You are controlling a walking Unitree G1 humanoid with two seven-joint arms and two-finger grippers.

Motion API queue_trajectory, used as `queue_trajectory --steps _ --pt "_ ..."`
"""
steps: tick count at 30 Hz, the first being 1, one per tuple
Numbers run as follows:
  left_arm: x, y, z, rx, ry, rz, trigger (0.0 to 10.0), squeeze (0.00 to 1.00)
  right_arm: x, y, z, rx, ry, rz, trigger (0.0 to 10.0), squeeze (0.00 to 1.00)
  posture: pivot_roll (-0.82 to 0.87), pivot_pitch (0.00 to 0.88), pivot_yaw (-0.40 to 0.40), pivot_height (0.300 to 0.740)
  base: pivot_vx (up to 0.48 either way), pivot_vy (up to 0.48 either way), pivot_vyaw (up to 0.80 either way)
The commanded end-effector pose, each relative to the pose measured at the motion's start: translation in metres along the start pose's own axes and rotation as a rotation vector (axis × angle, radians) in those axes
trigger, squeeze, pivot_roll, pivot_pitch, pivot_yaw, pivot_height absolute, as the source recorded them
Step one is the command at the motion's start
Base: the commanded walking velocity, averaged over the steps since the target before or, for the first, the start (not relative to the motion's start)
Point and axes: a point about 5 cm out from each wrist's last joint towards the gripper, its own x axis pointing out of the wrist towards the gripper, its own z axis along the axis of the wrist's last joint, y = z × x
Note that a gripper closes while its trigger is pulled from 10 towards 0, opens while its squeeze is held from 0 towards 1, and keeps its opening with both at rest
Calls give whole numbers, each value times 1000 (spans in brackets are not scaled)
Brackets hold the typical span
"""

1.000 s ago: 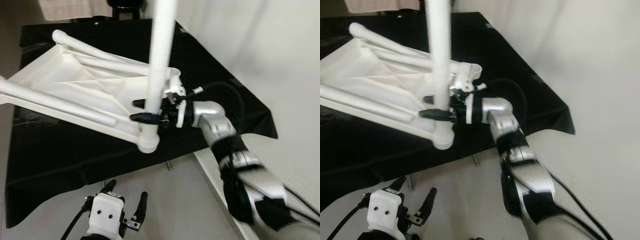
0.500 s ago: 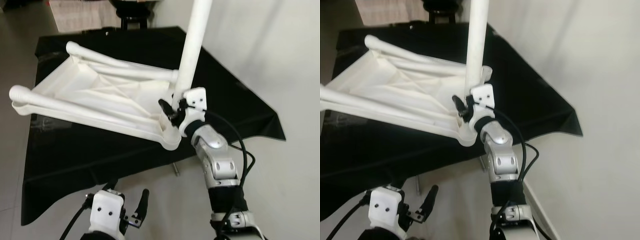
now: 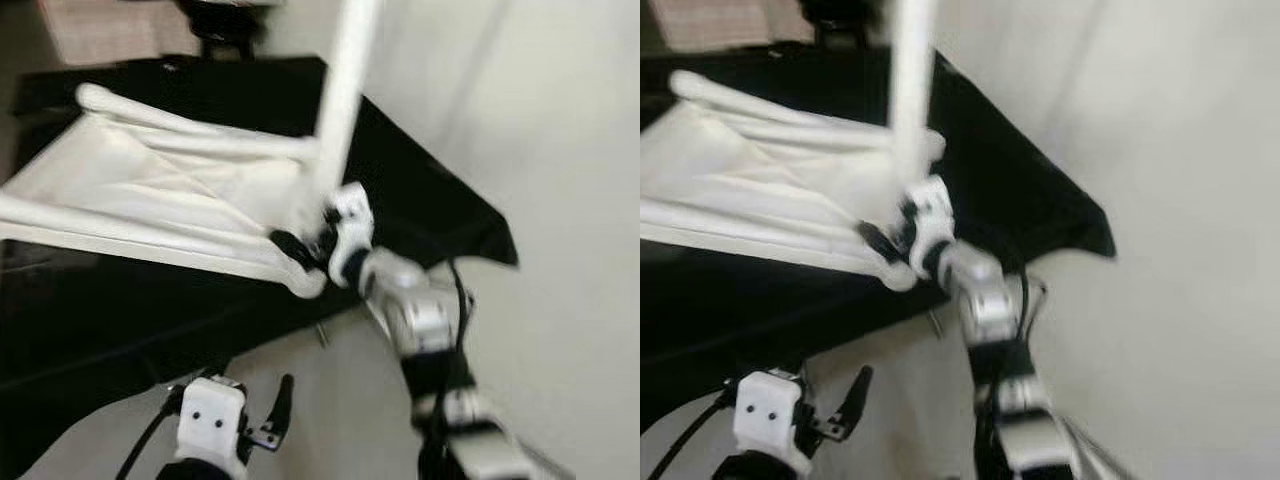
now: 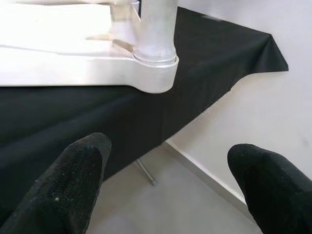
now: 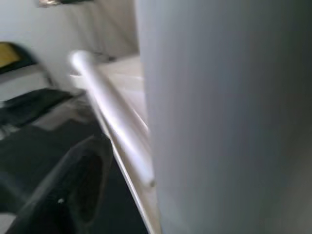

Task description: Building children table

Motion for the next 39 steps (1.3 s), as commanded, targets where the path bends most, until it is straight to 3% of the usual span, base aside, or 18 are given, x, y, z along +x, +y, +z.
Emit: queue_trajectory --steps 1,3,13,14,15,16,22,28,30,31,32,33,34,35,36,37,38,39 --pt "-2 -2 -4 -7 22 3 10000 0 5 6 -8 -18 22 99 10000 0 49 141 -140 740 0 0 0" --pt "-3 -3 -3 -9 24 2 10000 0 7 4 -5 -69 58 215 10000 0 51 145 -138 740 0 0 0" --pt "-12 -6 -1 -11 39 4 10000 0 20 11 -5 -72 147 426 9490 0 91 185 -130 740 0 0 0" --pt "-13 -7 -1 -12 43 3 10000 0 22 12 -4 -68 158 447 2784 0 96 193 -130 740 0 0 0" --pt "-13 -7 -1 -12 43 3 10000 0 22 12 -4 -68 158 447 2784 0 96 193 -130 740 0 0 0" --pt "-15 -8 -1 -12 46 2 10000 0 23 11 -2 -59 160 479 0 0 97 200 -130 740 0 0 0" --pt "-17 -9 -1 -17 53 0 10000 0 22 6 5 -57 160 507 0 0 93 206 -127 740 0 0 0" --pt "-17 -10 -1 -21 57 -3 10000 0 10 -10 7 -24 89 393 0 0 81 203 -121 740 0 0 0" --pt "-16 -10 -1 -22 56 -4 10000 0 4 -16 6 -21 62 348 0 0 71 201 -122 740 0 0 0" --pt "-15 -10 -2 -23 54 -6 10000 0 -7 -24 2 0 26 262 0 0 62 197 -127 740 0 0 0" --pt "-14 -9 -2 -24 52 -7 10000 0 -13 -30 -8 82 -5 82 0 0 53 194 -133 740 0 0 0" --pt "-14 -9 -2 -24 52 -7 10000 0 -13 -30 -8 82 -5 82 0 0 53 194 -133 740 0 0 0" --pt "-13 -8 -2 -23 50 -8 10000 0 -18 -35 -28 140 31 -242 0 0 48 188 -127 740 0 0 0" --pt "-13 -6 -2 -23 49 -7 10000 0 -34 -36 -50 92 141 -574 0 0 42 185 -126 740 0 0 0" --pt "-13 -6 -2 -23 49 -7 10000 0 -34 -36 -50 92 141 -574 0 0 42 185 -126 740 0 0 0" --pt "-11 -5 -2 -19 47 -10 10000 0 -44 -13 -68 112 200 -693 0 0 39 188 -115 740 0 0 0" --pt "-9 -3 -2 -14 45 -14 10000 0 -47 8 -74 116 209 -722 0 0 31 175 -111 740 0 0 0" --pt "-9 -3 -2 -14 45 -14 10000 0 -47 8 -74 116 209 -722 0 0 31 175 -111 740 0 0 0"
